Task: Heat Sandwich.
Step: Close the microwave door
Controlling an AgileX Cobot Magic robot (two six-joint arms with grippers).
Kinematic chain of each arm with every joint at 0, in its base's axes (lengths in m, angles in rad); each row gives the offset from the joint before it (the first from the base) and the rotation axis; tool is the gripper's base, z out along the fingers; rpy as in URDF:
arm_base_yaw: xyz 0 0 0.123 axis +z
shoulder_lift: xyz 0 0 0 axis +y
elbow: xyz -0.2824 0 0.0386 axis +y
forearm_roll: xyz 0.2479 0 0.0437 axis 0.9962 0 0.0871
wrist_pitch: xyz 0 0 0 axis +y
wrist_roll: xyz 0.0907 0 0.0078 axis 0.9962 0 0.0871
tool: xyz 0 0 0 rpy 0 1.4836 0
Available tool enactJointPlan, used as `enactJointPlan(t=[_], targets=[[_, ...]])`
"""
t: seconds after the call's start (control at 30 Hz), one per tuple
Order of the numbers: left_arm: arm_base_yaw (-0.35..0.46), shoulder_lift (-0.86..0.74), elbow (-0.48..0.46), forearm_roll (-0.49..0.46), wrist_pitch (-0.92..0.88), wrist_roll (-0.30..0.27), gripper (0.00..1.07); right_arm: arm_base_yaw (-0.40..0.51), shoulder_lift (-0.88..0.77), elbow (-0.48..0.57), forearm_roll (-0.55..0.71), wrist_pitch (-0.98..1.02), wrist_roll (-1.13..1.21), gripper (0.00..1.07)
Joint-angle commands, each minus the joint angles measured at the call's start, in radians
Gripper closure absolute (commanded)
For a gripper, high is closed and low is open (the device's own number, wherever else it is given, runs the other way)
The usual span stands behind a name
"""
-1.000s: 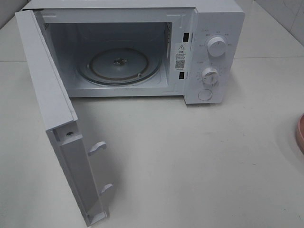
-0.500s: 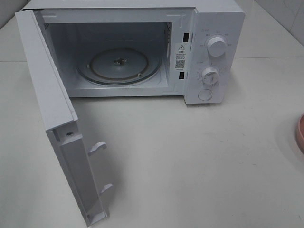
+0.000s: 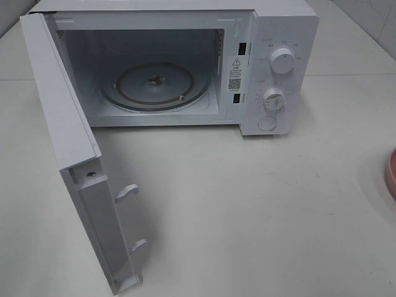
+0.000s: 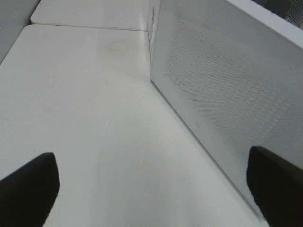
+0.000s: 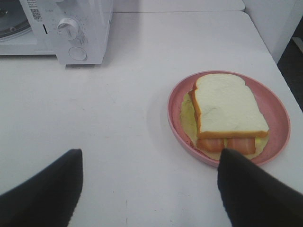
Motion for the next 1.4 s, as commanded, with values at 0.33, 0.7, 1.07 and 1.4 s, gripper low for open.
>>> enactJointPlan(t=[0.33,0.7,1.07,1.4], targets=[[0.001,0.174,-0.065,-0.017,-0.113,0.002,0.07,-0.008,-0.026,0.002,-0.001,-0.007,-0.004,0.31],[0.001,0.409,-0.064,0.018,-0.316,0.002,0.67,-0.007,-0.026,0.002,-0.001,-0.007,-0.004,0.31],[0.001,0.683,-0.035,0.091,-0.534,0.004,1.06,-0.007,-0.026,0.002,-0.001,-0.007,-0.004,0.31],[0.001,0.874,0.19,0.082,-1.094,0.003,1.06,-0.007,-0.026,0.002,-0.001,-0.007,-0.004,0.31]])
